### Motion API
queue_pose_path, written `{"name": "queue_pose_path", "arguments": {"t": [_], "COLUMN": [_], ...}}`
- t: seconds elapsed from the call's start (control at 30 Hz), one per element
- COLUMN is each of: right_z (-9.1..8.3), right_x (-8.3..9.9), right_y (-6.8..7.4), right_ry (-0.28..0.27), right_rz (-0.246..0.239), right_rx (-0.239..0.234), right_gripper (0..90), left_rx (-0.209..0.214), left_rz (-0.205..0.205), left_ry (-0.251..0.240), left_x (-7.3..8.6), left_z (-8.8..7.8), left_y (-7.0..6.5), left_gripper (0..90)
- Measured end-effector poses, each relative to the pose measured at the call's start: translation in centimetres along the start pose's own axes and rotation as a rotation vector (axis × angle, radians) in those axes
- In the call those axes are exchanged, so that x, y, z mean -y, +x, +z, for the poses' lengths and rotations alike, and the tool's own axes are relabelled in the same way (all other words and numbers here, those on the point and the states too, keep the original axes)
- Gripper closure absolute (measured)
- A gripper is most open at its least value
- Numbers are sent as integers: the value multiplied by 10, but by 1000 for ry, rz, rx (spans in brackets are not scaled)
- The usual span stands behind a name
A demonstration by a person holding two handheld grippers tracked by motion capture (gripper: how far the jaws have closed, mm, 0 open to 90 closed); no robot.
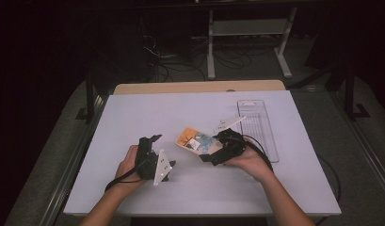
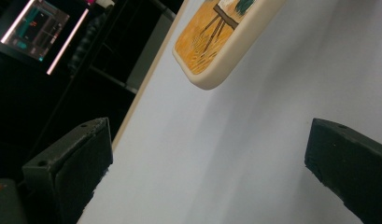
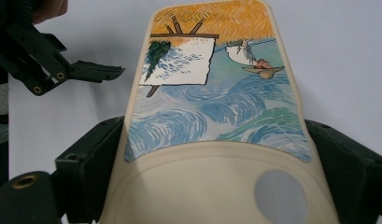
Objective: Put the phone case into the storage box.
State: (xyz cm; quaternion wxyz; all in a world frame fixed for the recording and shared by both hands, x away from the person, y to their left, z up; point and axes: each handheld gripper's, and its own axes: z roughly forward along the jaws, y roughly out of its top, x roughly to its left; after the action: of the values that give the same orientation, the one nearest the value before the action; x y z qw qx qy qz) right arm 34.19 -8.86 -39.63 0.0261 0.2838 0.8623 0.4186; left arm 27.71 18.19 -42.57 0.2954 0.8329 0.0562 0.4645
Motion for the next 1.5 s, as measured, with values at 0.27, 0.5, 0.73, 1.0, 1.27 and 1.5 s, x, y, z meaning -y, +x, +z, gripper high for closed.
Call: {"name": "queue_pose_path", "arguments": {"t": [0.27,0.5,0.73,1.0,1.27,1.5], "right_z": [-1,0,1,5,11,15], "right_x": [-2,-5,-10,-13,-15,-15], "right_y": [3,4,10,14,20,23], "right_ry": [10,10,9,3,9,21], "right_rz": [27,27,22,5,-17,-30], "right_rx": [2,-2,-7,-9,-17,-19], "right_gripper": [103,103,103,103,103,103], "left_rx": [-54,-95,-120,-145,-169,-203], "left_rz": [89,158,222,307,360,417], "left_ry": [-8,-23,-22,-35,-52,-55], "left_x": [-4,-8,-11,-16,-20,-21], "left_z": [-1,0,2,5,5,8], "left_y": [-5,-11,-16,-23,-29,-33], "left_gripper": [7,8,10,10,58,89]}}
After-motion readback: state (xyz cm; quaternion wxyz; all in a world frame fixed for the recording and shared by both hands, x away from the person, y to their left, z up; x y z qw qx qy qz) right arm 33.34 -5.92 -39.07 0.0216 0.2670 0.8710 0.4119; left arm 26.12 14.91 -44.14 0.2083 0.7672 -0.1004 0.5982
